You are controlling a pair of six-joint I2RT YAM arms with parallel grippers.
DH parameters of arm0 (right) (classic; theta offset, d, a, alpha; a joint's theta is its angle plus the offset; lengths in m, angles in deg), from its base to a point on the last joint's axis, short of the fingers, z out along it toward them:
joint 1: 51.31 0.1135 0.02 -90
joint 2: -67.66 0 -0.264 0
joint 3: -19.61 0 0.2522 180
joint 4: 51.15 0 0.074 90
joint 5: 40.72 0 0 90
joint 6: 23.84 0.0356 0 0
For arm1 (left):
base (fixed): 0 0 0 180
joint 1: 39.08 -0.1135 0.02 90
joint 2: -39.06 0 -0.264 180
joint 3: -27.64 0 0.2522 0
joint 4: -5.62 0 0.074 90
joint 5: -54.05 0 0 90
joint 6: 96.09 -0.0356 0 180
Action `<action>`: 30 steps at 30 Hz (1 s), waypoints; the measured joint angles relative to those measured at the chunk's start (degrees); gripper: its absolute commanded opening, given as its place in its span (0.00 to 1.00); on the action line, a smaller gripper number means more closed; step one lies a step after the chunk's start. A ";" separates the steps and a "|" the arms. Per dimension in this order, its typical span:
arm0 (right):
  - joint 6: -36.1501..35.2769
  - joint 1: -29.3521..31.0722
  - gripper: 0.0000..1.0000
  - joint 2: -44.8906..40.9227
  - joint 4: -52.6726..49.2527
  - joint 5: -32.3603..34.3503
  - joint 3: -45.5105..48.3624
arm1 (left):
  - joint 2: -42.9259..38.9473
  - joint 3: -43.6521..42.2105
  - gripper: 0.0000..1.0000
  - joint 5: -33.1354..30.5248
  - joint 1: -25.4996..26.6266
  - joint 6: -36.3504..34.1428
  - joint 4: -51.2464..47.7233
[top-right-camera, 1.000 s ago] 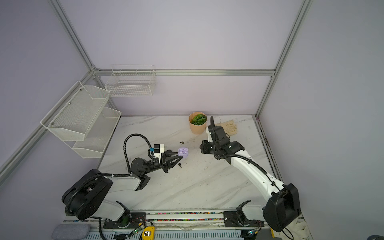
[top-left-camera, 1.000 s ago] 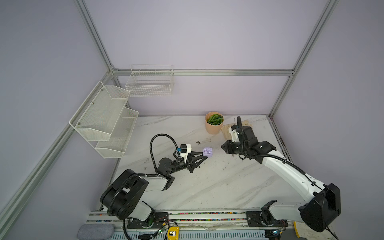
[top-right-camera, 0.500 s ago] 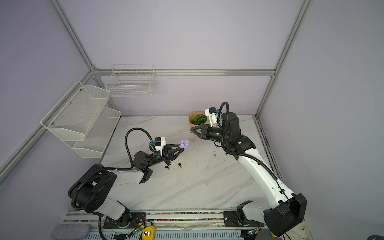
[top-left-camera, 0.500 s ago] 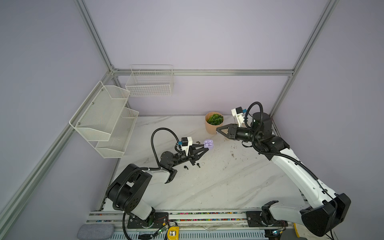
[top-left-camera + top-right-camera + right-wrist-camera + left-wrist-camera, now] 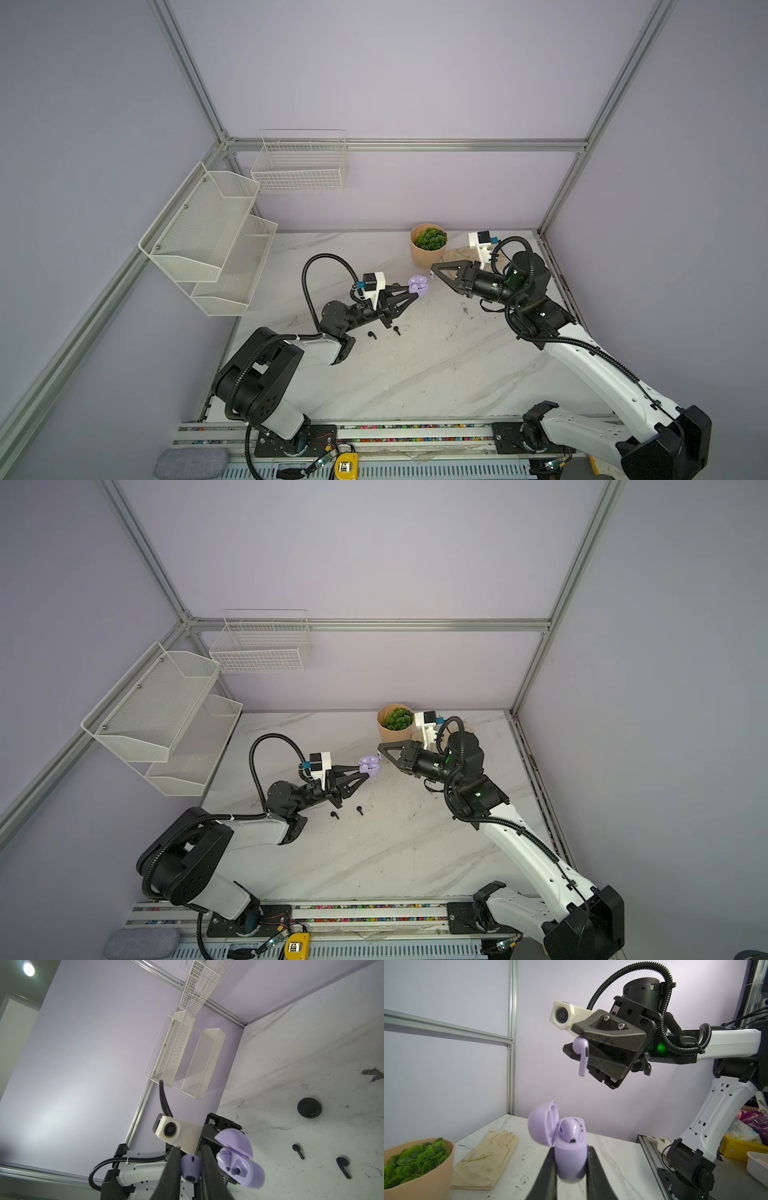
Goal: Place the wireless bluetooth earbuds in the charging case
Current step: 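Lift the earbud with the right gripper and swing it toward the case, then hold the earbud with the right gripper above the case in the left gripper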
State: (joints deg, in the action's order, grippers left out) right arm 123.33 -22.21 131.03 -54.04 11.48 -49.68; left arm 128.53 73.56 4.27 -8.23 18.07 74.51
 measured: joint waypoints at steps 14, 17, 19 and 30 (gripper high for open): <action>5.99 5.68 0.10 -1.25 5.44 7.65 4.96 | 0.74 0.00 0.00 -1.38 0.81 -2.73 -0.04; 6.34 5.68 0.09 -1.36 5.66 8.55 5.38 | 0.72 0.00 0.00 -1.68 0.81 -2.82 -0.04; 6.49 5.68 0.09 -1.55 5.79 8.92 5.64 | 0.55 0.00 0.00 -1.73 0.81 -2.86 -0.09; 6.97 6.27 0.09 -1.92 6.69 10.73 6.69 | -0.87 0.00 0.00 -1.97 0.81 -2.97 -0.04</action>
State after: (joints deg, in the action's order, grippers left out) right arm 130.30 -15.93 129.11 -47.35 22.21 -42.99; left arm 127.65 73.56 2.31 -7.42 15.10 74.47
